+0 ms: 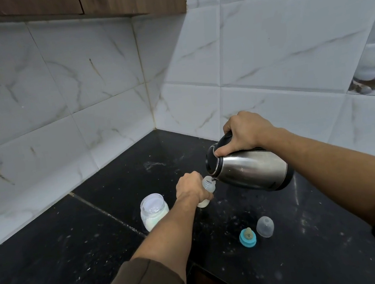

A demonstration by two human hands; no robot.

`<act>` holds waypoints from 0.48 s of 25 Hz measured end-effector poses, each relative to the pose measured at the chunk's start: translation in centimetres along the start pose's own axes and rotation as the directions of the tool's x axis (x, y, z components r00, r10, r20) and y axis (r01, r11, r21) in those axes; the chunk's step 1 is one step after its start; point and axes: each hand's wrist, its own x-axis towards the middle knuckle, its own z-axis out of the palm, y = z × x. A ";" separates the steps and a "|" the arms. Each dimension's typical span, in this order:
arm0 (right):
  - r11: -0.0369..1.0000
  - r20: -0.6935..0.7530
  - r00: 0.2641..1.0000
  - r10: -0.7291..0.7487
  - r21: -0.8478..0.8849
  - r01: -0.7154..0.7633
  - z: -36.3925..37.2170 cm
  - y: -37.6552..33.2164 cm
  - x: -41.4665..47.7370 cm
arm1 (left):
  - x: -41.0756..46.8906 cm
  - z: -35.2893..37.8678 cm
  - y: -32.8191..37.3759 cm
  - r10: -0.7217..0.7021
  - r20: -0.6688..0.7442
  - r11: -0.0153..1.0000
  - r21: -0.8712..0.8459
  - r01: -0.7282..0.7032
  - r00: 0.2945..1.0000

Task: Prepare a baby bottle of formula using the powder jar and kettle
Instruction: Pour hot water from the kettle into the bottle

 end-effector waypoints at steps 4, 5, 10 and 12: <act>1.000 0.004 1.000 -0.002 -0.016 0.002 -0.2 0.0 0.1 | 0.2 0.0 0.0 0.003 0.010 1.000 -0.010 -0.003 1.000; 1.000 0.001 1.000 -0.003 -0.022 0.004 -0.2 -0.1 0.1 | 0.2 0.0 0.0 0.004 0.012 1.000 -0.012 -0.004 1.000; 0.999 -0.005 1.000 -0.011 -0.040 0.011 -0.5 -0.1 0.2 | 0.2 -0.3 0.1 0.009 -0.009 1.000 -0.014 -0.009 1.000; 0.999 -0.008 1.000 -0.018 -0.047 0.018 -0.5 0.0 0.2 | 0.2 -0.4 0.2 0.011 -0.010 1.000 -0.013 -0.011 1.000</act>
